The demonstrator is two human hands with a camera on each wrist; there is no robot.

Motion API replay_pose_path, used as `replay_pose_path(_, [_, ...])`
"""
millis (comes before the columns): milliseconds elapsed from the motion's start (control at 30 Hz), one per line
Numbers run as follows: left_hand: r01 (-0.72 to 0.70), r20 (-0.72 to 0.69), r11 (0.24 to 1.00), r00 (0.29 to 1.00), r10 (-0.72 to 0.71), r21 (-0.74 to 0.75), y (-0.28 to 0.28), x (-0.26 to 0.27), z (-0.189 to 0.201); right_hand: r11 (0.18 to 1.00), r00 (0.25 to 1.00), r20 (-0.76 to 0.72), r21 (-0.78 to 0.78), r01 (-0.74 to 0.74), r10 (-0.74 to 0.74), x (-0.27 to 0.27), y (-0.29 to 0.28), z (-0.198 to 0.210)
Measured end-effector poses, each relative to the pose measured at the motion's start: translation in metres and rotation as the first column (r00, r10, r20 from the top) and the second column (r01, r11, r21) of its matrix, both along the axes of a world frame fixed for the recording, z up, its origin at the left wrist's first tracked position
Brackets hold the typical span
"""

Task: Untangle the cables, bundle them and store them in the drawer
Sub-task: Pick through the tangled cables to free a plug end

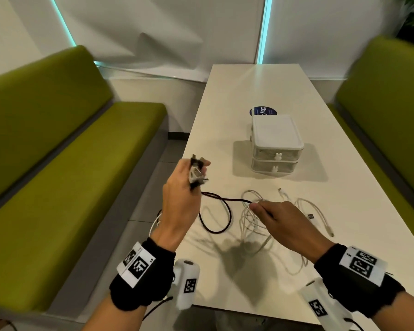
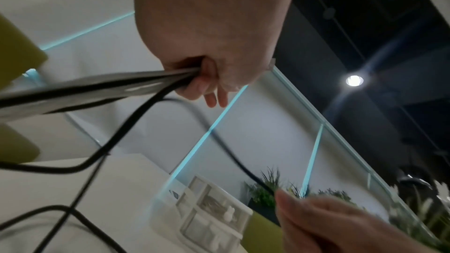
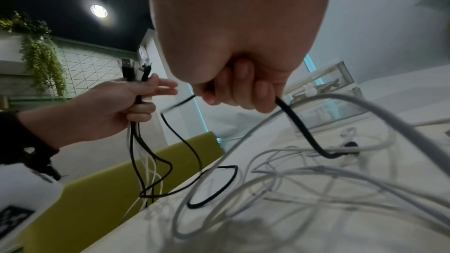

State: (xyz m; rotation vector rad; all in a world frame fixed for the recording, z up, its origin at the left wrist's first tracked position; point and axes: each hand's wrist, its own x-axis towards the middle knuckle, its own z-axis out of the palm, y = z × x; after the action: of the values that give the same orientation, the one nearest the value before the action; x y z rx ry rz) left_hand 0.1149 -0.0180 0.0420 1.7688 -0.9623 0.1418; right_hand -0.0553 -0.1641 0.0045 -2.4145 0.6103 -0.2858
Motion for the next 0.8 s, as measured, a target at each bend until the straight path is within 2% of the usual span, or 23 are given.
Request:
replay_pose_path(67, [0.180, 0.024, 0.983, 0.983, -0.181, 0.042, -0.004, -0.011, -0.006, 0.999, 1.000, 0.003, -0.034, -0.026, 0.026, 0.004, 0.003, 0.002])
replay_pose_path(100, [0.241, 0.053, 0.959, 0.967, -0.251, 0.149, -0.007, -0.016, -0.010, 0.998, 0.999, 0.010, -0.051, -0.045, 0.045, 0.006, 0.005, 0.004])
replay_pose_path(167, [0.211, 0.152, 0.872, 0.940, -0.304, 0.442, -0.013, -0.021, -0.018, 0.995, 0.997, 0.031, -0.070, -0.070, 0.073, 0.009, 0.008, 0.007])
replay_pose_path(200, [0.181, 0.146, 0.831, 0.943, -0.298, 0.526, -0.014, -0.021, -0.021, 0.994, 0.996, 0.038, -0.074, -0.078, 0.081, 0.009, 0.008, 0.008])
replay_pose_path(233, [0.184, 0.098, 0.819, 0.955, -0.280, 0.544, -0.013, -0.020, -0.022, 0.994, 0.995, 0.038, -0.074, -0.085, 0.088, 0.009, 0.008, 0.008])
replay_pose_path(300, [0.194, 0.020, 0.880, 0.974, -0.225, 0.434, -0.009, -0.015, -0.022, 0.996, 0.996, 0.026, -0.037, -0.081, 0.082, 0.006, 0.007, 0.005])
replay_pose_path(367, [0.137, -0.054, 0.962, 0.990, -0.128, 0.234, -0.004, -0.006, -0.014, 0.999, 0.999, 0.018, 0.016, -0.048, 0.048, 0.003, 0.004, -0.002])
replay_pose_path(433, [0.016, -0.212, 0.997, 0.977, 0.000, 0.074, 0.001, 0.009, -0.006, 0.999, 1.000, 0.001, 0.046, -0.014, 0.014, 0.003, 0.001, -0.006])
replay_pose_path(467, [-0.066, -0.291, 0.997, 0.954, 0.075, 0.043, 0.004, 0.016, -0.003, 0.999, 1.000, -0.010, 0.048, -0.007, 0.008, 0.002, 0.000, -0.008])
replay_pose_path(533, [-0.184, -0.337, 0.981, 0.921, 0.193, 0.060, 0.010, 0.030, 0.000, 1.000, 1.000, -0.019, 0.031, -0.005, 0.006, 0.001, -0.002, -0.010])
replay_pose_path(700, [-0.207, -0.270, 0.965, 0.931, 0.244, 0.159, 0.020, 0.042, -0.007, 1.000, 1.000, -0.026, 0.000, 0.000, 0.000, 0.012, 0.001, -0.009])
replay_pose_path(800, [-0.294, -0.227, 0.933, 0.914, 0.337, 0.206, 0.032, 0.059, -0.005, 1.000, 0.999, -0.046, -0.028, 0.003, -0.004, 0.023, 0.005, -0.007])
